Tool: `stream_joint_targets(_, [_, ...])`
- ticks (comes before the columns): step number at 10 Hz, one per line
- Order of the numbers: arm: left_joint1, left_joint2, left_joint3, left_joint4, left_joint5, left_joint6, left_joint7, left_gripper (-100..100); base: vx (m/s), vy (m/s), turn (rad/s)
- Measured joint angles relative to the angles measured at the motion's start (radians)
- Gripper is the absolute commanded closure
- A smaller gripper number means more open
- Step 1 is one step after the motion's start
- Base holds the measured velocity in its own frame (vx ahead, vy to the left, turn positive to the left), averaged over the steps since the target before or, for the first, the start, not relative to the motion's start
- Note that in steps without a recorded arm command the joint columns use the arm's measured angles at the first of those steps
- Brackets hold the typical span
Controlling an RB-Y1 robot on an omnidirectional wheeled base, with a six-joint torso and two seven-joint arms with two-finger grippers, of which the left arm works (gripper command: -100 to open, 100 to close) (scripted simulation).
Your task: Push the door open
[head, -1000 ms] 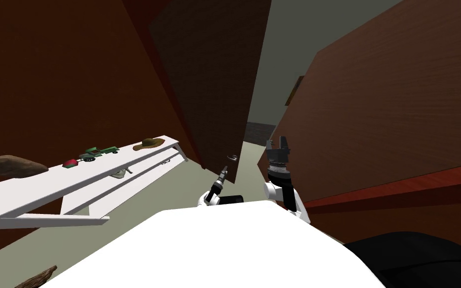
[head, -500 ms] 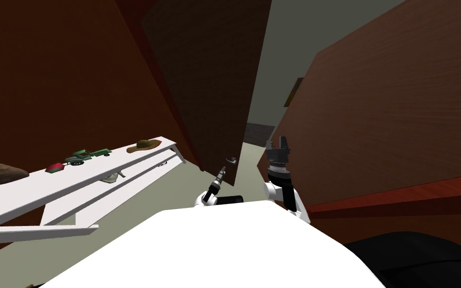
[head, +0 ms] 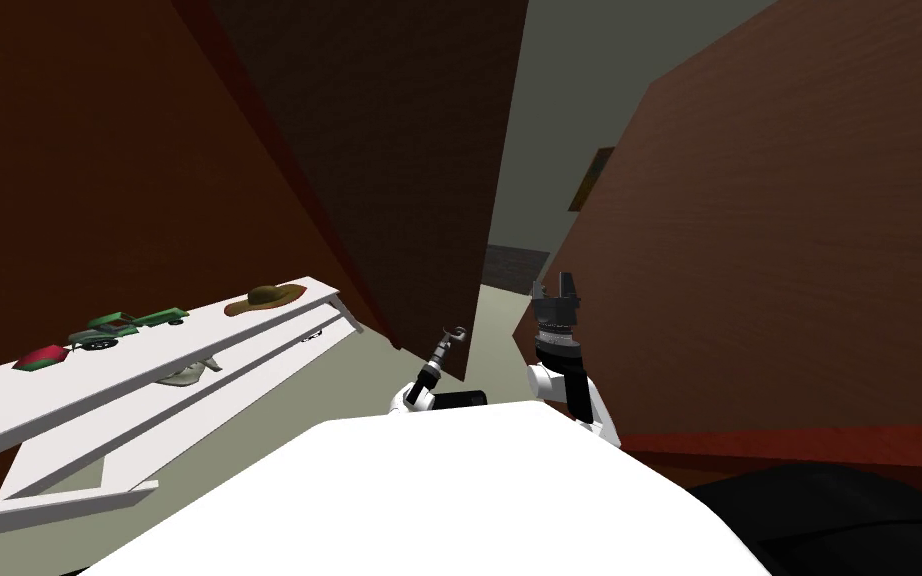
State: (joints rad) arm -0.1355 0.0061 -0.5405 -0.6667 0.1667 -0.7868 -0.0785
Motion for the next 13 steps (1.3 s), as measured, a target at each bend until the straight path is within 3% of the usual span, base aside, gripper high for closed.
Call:
stream_joint_targets(1, [0.000, -0.013, 0.001, 0.001, 0.000, -0.002, 0.003, -100, 0.067, -0.040, 0.003])
stream_joint_targets(2, [0.000, -0.014, 0.001, 0.001, 0.001, -0.003, 0.004, 100, -0.006, 0.004, 0.003])
stream_joint_targets(7, [-0.005, -0.015, 0.002, -0.002, 0.001, -0.002, 0.002, 100, -0.006, 0.005, -0.006])
stream_joint_targets(11, [0.003, 0.000, 0.018, 0.007, 0.005, -0.002, -0.001, 100, 0.127, -0.114, 0.039])
stream_joint_targets(12, [0.014, 0.013, 0.027, -0.024, 0.008, 0.019, -0.004, 100, 0.117, -0.109, 0.032])
stream_joint_targets(13, [0.003, 0.009, 0.035, -0.014, 0.010, 0.018, -0.008, 100, 0.148, -0.111, 0.037])
